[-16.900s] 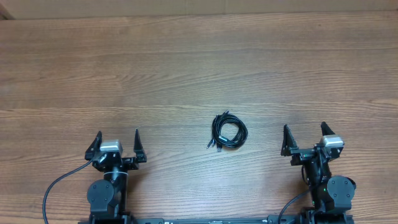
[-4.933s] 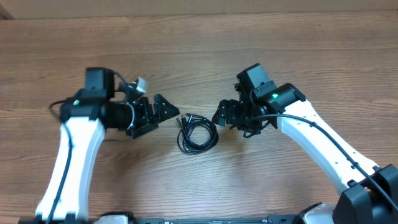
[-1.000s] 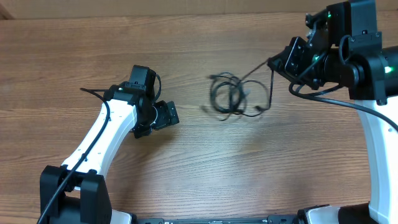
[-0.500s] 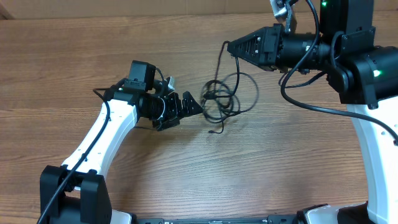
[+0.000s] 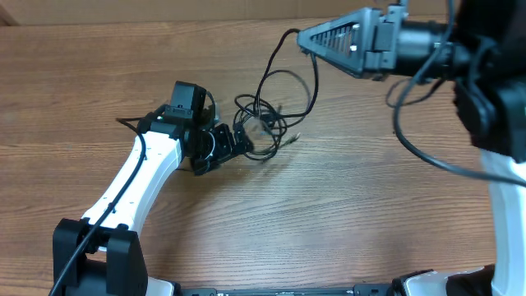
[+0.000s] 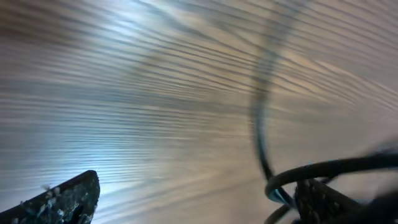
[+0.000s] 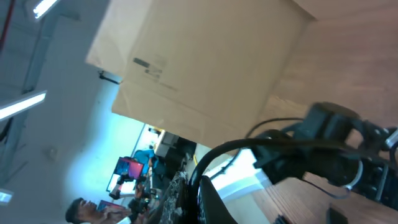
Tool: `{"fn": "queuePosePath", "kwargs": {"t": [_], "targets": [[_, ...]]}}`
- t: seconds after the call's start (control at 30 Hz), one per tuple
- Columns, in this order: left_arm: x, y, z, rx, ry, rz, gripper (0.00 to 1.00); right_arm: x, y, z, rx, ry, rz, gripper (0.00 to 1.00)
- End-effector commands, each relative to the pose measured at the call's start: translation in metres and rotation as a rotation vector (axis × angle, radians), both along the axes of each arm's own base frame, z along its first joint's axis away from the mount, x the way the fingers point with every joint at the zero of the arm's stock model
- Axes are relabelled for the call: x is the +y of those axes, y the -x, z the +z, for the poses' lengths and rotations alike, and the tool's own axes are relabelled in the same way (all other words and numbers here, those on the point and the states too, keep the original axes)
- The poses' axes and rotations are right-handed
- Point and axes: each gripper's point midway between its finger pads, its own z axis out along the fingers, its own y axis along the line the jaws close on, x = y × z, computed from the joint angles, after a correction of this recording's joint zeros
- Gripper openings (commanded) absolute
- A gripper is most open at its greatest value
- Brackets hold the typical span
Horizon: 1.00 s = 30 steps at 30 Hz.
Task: Untangle cables
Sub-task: 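Hold the cable with the left gripper and pull the right gripper up-right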
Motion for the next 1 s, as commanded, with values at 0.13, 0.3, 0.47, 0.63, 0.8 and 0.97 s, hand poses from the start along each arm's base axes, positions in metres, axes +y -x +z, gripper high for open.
{"fn": "queuePosePath", "kwargs": {"t": [0.13, 0.3, 0.47, 0.63, 0.8, 0.97], "targets": [[0.062, 0.0, -0.02, 0.009, -0.359, 0.118, 1.0, -0.029, 0.033, 0.053, -0.098, -0.057, -0.069, 0.04], [0.073, 0.0, -0.021, 0.008, -0.401, 0.14, 1.0, -0.043, 0.026, 0.061, -0.109, -0.07, -0.125, 0.04], [0.089, 0.011, -0.023, 0.056, -0.462, 0.156, 1.0, -0.103, -0.015, 0.064, -0.136, -0.059, -0.387, 0.04], [0.112, 0.013, -0.023, 0.078, -0.509, 0.208, 1.0, -0.165, -0.035, 0.064, -0.128, -0.053, -0.592, 0.04], [0.13, 0.012, -0.028, 0.108, -0.5, 0.27, 1.0, -0.203, -0.039, 0.064, -0.131, -0.046, -0.699, 0.04], [0.129, 0.012, -0.037, 0.134, -0.446, 0.208, 1.0, -0.241, -0.04, 0.064, -0.148, -0.029, -0.821, 0.04]]}}
